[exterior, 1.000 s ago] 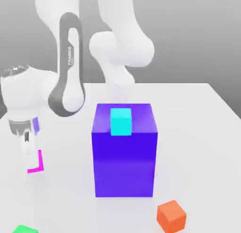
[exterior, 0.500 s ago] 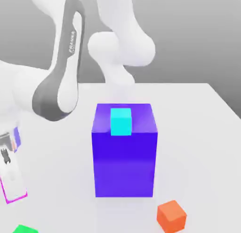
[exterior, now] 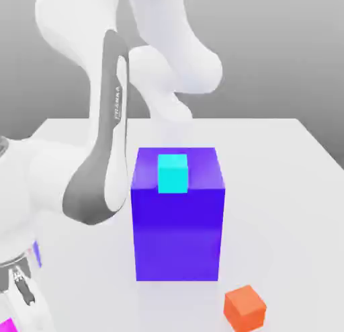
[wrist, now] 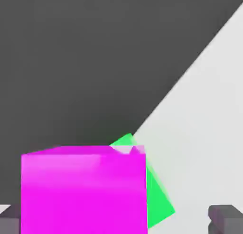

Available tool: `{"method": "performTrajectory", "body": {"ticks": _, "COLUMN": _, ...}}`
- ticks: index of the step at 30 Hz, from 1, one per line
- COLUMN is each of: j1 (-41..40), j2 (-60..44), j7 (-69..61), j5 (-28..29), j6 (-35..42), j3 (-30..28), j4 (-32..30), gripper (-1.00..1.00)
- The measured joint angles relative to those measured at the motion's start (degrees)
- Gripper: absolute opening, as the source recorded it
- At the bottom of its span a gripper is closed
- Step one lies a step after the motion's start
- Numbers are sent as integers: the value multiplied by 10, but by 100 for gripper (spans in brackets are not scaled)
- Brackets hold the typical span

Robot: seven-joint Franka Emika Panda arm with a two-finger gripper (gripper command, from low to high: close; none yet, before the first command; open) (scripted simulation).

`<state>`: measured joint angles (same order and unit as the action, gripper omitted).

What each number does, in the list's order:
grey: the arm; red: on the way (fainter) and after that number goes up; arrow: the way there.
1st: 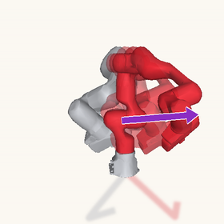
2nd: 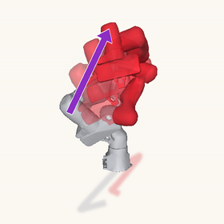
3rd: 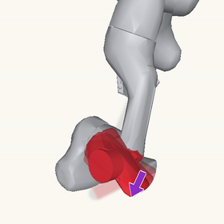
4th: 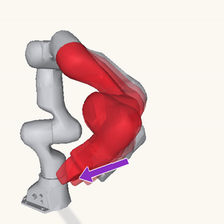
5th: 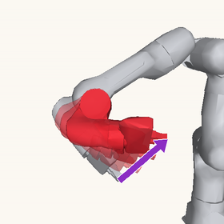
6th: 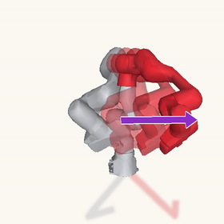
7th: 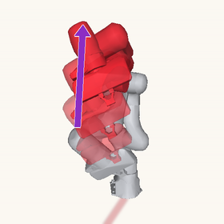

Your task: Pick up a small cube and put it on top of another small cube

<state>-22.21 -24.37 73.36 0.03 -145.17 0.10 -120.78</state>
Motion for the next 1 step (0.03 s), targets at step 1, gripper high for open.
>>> {"method": "performTrajectory", "body": {"ticks": 1, "j1": 0, "j2": 19, "j7": 0, "j5": 0, "j6": 18, "j3": 0, "j4": -1, "gripper": 100}}
